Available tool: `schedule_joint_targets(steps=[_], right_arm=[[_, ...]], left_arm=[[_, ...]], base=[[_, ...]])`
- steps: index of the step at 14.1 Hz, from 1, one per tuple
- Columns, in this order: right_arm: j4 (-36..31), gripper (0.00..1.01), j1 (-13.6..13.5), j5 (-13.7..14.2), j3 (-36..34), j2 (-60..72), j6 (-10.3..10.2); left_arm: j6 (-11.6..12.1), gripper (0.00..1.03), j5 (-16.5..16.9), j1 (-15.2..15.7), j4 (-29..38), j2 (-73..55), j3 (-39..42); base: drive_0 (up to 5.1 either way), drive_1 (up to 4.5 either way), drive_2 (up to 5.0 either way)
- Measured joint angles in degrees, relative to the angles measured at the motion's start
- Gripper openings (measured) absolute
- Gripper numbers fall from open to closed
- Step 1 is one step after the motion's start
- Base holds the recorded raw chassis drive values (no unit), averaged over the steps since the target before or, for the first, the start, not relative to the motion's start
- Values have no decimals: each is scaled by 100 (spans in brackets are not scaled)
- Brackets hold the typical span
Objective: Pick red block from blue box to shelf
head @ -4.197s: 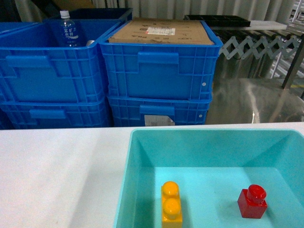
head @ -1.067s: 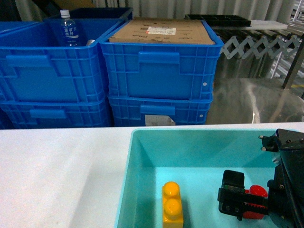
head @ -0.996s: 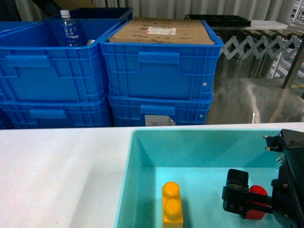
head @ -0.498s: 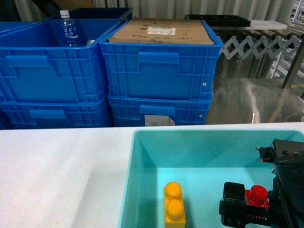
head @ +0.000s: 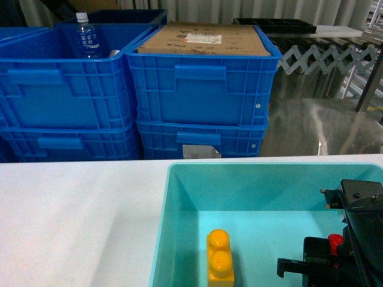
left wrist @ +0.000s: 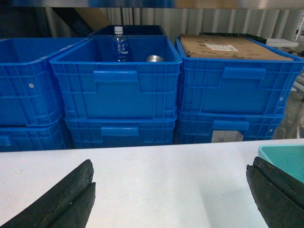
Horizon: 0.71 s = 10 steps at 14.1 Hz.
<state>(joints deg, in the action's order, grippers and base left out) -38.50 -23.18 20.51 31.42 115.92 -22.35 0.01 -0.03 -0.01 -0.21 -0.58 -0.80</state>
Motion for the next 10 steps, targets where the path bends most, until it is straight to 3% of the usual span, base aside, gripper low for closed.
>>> schedule_joint_targets(steps=[1,2,3,6,7,8,9,10], right_arm=[[-33,30,-7,2,0,0,61],[-140,28,-9,2,-9,2,131],[-337,28,-7,-103,-22,-7,258],[66,28,85,-461,4,-619,649],[699,28,205,-844,66,-1849,1139],[2096,28,24,-1231,-426,-3770,1843],[2898,28,586,-1735,-468,-5661,2398],[2579,28,909,-1945,-529,-6297,2778]], left_arm=[[0,98,0,0,0,0,0],[0,98,0,0,0,0,0],[0,98,0,0,0,0,0],[0,98,0,0,-2,0,0],[0,98,0,0,0,0,0],[0,98,0,0,0,0,0],[0,98,0,0,0,0,0],[0,98,0,0,0,0,0]], base=[[0,0,0],[0,0,0],[0,0,0],[0,0,0],[0,0,0],[0,0,0],[0,0,0],[0,0,0]])
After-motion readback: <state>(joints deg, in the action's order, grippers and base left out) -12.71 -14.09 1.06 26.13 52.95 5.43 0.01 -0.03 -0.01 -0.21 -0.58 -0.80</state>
